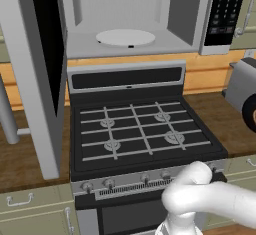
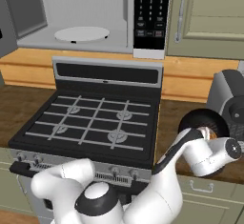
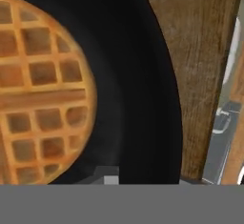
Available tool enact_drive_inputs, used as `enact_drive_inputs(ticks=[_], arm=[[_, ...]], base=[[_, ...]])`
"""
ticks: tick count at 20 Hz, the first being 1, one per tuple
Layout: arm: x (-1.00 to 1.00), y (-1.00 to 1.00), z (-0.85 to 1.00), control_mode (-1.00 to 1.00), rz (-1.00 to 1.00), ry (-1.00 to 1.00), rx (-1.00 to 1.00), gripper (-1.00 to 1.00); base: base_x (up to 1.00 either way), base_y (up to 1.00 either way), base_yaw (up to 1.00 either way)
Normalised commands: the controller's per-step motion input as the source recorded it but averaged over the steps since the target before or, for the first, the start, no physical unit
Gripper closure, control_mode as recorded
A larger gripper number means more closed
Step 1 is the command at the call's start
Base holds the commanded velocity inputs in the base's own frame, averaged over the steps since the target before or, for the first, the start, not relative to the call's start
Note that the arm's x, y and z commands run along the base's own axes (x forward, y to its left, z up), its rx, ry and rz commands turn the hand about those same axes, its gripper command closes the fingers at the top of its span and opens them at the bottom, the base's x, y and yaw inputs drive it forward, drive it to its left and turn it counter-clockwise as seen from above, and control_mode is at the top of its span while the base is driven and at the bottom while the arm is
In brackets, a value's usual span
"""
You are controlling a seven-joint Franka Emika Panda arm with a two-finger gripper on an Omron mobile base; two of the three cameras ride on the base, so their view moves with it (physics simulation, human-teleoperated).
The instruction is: Open the microwave, place the bowl with waffle inside the microwave, then close the microwave door and turn it on.
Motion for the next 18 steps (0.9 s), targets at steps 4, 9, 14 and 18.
enact_drive_inputs(ticks=[4, 9, 14, 18], arm=[[-0.30, 0.04, 0.07, -1.00, 0.09, -0.10, -0.44, 1.00], [-0.26, 0.35, 0.24, -1.00, 0.20, -0.06, -0.36, 1.00], [-0.02, 0.29, 0.33, -1.00, 0.11, 0.05, -0.11, 1.00], [0.00, 0.00, 0.84, -1.00, 0.04, 0.13, -0.07, 1.00]], base=[[0.00, 0.00, 0.00], [0.00, 0.00, 0.00], [0.00, 0.00, 0.00], [0.00, 0.00, 0.00]])
